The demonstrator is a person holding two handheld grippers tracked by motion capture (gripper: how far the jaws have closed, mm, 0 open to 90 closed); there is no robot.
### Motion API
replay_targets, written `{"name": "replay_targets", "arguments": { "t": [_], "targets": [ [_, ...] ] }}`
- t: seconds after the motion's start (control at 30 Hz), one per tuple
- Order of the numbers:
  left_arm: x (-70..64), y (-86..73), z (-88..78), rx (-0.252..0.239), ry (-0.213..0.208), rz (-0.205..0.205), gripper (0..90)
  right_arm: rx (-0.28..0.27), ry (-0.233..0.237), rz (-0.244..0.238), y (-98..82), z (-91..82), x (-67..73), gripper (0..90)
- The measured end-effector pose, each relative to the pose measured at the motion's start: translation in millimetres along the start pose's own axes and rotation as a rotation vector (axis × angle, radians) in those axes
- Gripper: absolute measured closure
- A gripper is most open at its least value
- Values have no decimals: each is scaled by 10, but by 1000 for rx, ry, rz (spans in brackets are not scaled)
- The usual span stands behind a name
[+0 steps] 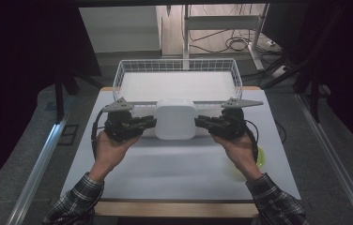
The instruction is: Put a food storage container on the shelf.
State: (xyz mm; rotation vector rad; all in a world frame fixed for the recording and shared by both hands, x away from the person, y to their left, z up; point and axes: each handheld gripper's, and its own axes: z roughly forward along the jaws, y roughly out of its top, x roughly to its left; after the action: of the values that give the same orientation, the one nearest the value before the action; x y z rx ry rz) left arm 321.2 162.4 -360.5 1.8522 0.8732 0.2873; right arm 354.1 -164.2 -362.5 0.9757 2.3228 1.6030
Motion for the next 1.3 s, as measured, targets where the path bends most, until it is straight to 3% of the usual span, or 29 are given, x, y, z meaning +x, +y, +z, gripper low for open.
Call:
{"name": "replay_targets", "arguments": {
  "t": [0.3, 0.73, 1.0, 1.3],
  "targets": [
    [32, 257, -94, -32, -2, 11, 806, -21, -9, -13, 256, -28, -4, 787],
    [188, 516, -61, -66, 10, -21, 806, -43, -54, -28, 635, 30, -84, 782],
    [317, 674, 37, -68, 12, -38, 804, -52, -78, -10, 812, 92, -207, 776],
    [463, 756, 198, -56, 9, -57, 797, -51, -102, 24, 883, 181, -359, 771]
  ]
}}
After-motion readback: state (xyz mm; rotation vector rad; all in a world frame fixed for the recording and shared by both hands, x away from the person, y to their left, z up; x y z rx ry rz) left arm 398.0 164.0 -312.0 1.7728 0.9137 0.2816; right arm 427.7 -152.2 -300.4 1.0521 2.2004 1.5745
